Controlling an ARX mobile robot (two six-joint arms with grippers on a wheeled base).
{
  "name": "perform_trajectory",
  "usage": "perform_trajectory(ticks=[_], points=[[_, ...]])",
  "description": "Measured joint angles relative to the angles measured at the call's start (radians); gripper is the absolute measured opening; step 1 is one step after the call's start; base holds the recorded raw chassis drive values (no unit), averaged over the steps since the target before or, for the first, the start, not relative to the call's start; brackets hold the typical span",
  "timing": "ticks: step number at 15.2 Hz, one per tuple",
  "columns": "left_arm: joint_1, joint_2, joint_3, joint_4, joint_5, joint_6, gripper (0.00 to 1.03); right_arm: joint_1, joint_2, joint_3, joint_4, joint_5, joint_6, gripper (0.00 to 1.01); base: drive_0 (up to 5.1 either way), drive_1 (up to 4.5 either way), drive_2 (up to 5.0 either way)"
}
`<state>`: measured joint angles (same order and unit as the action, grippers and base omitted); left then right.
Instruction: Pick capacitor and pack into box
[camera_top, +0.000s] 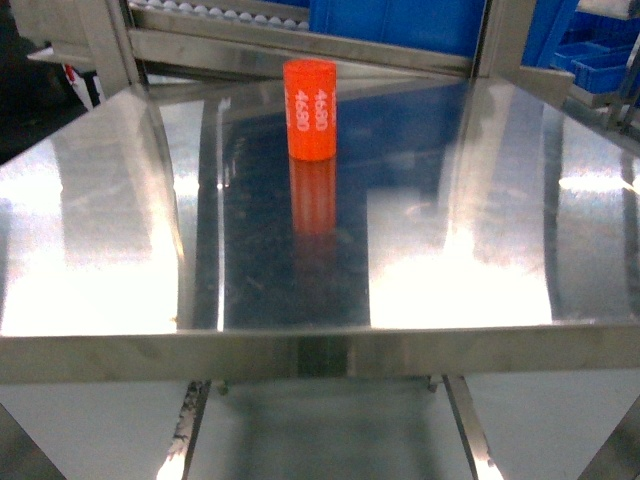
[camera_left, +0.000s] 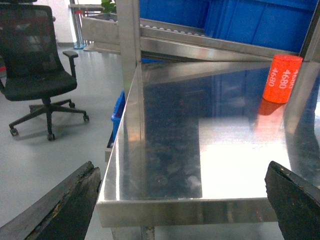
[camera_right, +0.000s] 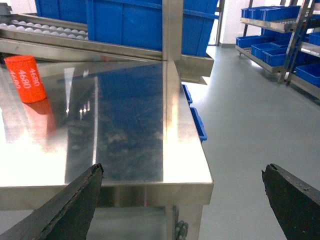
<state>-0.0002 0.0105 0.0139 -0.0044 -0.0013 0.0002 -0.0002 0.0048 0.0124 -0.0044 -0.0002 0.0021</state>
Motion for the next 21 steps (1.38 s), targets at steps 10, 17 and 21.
perform_trajectory(ticks=[10, 17, 21], points=[[0.000, 0.000, 0.000, 0.002, 0.001, 0.000, 0.98, 0.000, 0.000, 0.000, -0.002, 0.000, 0.001, 0.98, 0.0, 0.00, 0.0], [0.000, 0.000, 0.000, 0.000, 0.001, 0.000, 0.98, 0.000, 0.000, 0.000, -0.001, 0.000, 0.000, 0.98, 0.0, 0.00, 0.0], [0.000, 0.000, 0.000, 0.000, 0.001, 0.000, 0.98, 0.000, 0.000, 0.000, -0.001, 0.000, 0.001, 0.98, 0.0, 0.00, 0.0]])
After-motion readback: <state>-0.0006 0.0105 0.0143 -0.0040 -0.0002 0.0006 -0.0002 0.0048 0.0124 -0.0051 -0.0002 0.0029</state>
